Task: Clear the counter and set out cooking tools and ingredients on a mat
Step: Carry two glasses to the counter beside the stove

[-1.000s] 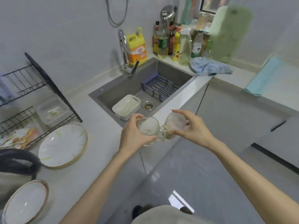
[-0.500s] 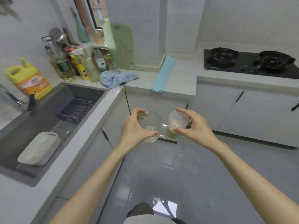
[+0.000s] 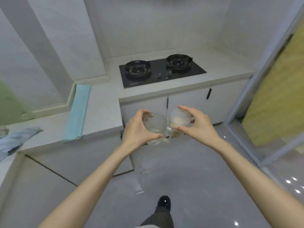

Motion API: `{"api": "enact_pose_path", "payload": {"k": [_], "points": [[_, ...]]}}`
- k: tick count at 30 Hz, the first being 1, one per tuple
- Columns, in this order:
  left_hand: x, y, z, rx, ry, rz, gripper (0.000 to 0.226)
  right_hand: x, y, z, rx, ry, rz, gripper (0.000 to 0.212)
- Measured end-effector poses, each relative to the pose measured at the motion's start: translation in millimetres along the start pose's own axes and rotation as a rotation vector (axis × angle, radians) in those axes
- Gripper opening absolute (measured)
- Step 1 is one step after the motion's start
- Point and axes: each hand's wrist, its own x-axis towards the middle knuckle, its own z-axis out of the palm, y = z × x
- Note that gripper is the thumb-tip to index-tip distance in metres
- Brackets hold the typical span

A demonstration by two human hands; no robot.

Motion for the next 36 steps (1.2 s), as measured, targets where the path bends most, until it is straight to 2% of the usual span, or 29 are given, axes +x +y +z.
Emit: {"api": "enact_pose_path", "payload": {"k": [11, 18, 22, 28, 36], "points": [[220, 72, 114, -0.107, -0.211, 0.165, 0.079, 118, 120, -102, -0.075, 0.253, 0.215, 0.071], [318, 107, 208, -0.111, -0.295, 0.185, 0.080, 187, 207, -166, -0.102, 0.374, 0.247, 0.071], [368, 128, 267, -0.084, -0.310, 0.181, 0.084, 232, 264, -203, -0.111, 0.375, 0.220, 0.069], [450, 168, 349, -0.055, -0.266, 0.109, 0.083, 309, 340, -274, -0.113, 0.287, 0.200, 0.068], [554, 205, 411, -0.054, -0.161, 0.025, 0.083, 412, 412, -339, -0.053, 0.244, 0.145, 0.066]]}}
